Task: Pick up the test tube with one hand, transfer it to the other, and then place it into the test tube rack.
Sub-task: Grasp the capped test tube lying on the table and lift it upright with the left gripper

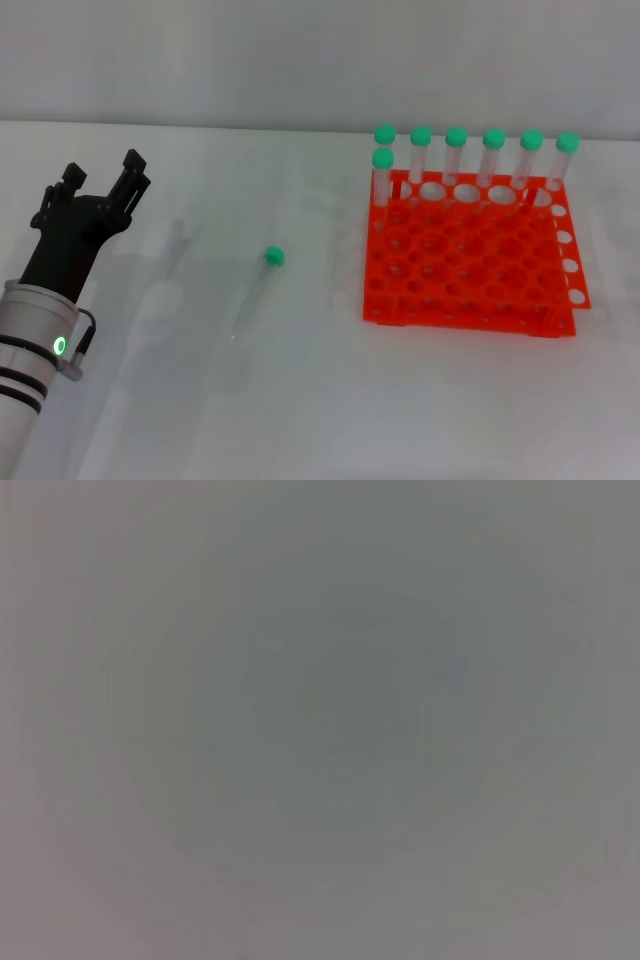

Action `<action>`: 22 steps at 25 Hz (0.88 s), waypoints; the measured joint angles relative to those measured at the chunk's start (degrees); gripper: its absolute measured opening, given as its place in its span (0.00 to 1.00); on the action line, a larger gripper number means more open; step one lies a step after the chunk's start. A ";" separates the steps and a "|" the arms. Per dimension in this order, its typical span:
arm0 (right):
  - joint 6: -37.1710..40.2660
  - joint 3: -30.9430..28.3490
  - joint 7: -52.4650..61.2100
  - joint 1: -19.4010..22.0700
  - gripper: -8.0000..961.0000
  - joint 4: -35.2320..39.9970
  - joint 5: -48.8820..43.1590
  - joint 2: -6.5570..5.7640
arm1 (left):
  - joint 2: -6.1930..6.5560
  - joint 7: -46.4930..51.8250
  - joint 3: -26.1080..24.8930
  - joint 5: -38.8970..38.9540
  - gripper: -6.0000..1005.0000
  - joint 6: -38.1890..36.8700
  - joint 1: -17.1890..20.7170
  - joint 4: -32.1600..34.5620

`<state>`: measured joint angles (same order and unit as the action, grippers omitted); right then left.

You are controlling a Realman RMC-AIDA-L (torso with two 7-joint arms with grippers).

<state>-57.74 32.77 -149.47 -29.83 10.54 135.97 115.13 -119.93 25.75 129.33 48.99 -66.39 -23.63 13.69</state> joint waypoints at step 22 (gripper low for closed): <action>0.01 -0.75 0.48 0.28 0.89 0.01 0.17 -0.17 | 10.57 35.66 0.02 -25.40 0.88 7.44 -14.14 -4.87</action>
<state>-57.74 32.02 -148.99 -29.55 10.55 136.14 114.96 -109.36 61.41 129.35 23.60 -58.95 -37.77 8.81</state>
